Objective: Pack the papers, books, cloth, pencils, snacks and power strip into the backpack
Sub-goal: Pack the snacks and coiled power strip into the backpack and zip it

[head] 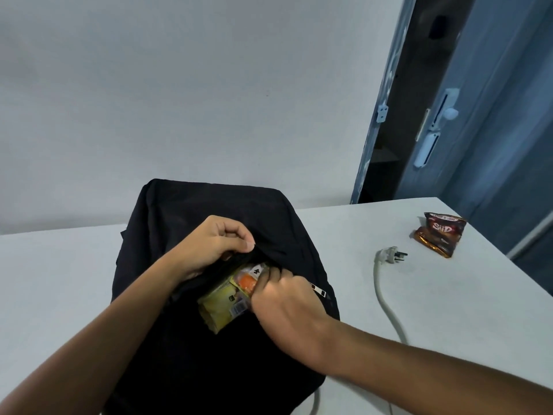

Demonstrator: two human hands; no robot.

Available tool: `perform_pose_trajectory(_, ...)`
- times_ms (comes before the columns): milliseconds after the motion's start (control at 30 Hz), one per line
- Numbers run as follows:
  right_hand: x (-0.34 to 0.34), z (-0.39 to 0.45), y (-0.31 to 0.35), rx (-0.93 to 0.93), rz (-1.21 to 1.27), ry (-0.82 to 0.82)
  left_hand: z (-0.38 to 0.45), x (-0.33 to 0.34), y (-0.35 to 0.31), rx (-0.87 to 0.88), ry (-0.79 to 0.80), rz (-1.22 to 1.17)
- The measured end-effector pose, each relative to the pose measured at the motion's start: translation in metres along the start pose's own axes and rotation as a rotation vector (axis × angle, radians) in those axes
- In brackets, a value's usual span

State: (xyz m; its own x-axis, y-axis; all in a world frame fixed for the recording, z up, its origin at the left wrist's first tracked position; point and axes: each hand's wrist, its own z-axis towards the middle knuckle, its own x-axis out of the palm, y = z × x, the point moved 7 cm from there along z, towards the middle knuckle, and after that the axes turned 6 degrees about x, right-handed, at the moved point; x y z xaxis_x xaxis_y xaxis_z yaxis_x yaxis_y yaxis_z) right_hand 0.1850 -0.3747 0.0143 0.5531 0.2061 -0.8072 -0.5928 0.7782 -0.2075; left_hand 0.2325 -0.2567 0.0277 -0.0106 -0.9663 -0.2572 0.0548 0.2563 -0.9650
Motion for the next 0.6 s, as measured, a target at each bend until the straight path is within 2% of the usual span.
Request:
perform_pose_trajectory(100,0.017,-0.001,-0.008,0.098,-0.013,0.106,0.003,0.004,-0.001,-0.005,0.020,0.016)
perform_pose_trajectory(200,0.021,0.003,-0.010,0.118,0.009,0.129,0.004,0.006,-0.002,-0.009,0.018,0.021)
perform_pose_trajectory(300,0.005,0.009,-0.007,0.055,0.129,0.085,0.004,0.003,0.000,-0.023,0.009,-0.002)
perform_pose_trajectory(500,-0.018,0.003,-0.013,-0.220,0.108,-0.131,0.005,0.004,0.001,-0.033,0.028,0.007)
perform_pose_trajectory(600,-0.017,0.004,-0.026,-0.237,0.162,-0.145,0.003,0.005,0.000,-0.035,0.034,0.001)
